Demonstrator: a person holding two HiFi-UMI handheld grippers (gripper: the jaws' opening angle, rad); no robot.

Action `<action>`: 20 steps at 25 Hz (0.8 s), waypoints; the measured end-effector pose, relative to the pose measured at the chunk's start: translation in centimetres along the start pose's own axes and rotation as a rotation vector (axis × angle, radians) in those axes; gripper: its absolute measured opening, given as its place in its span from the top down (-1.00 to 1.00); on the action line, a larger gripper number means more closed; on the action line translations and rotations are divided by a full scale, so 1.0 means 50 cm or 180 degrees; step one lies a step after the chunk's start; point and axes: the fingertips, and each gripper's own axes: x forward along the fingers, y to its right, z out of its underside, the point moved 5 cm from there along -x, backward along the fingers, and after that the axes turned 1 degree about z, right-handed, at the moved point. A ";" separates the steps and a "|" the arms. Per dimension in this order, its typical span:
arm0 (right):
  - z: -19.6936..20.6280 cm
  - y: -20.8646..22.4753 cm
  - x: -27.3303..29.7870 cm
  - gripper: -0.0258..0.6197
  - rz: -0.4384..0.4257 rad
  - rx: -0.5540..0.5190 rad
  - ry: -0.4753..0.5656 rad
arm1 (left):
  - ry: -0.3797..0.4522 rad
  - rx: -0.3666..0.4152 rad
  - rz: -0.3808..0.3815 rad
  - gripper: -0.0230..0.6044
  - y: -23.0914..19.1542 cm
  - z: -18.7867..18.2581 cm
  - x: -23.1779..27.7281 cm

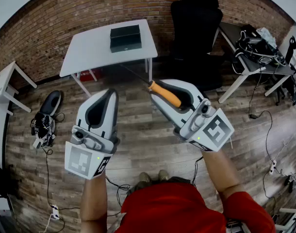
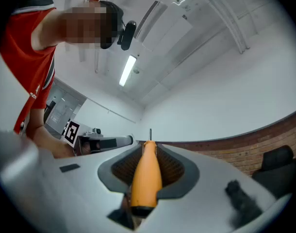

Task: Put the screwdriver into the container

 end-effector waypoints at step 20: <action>0.009 -0.034 0.046 0.59 0.0004 0.0113 -0.0014 | -0.0024 -0.0046 -0.0072 0.89 -0.072 -0.005 -0.069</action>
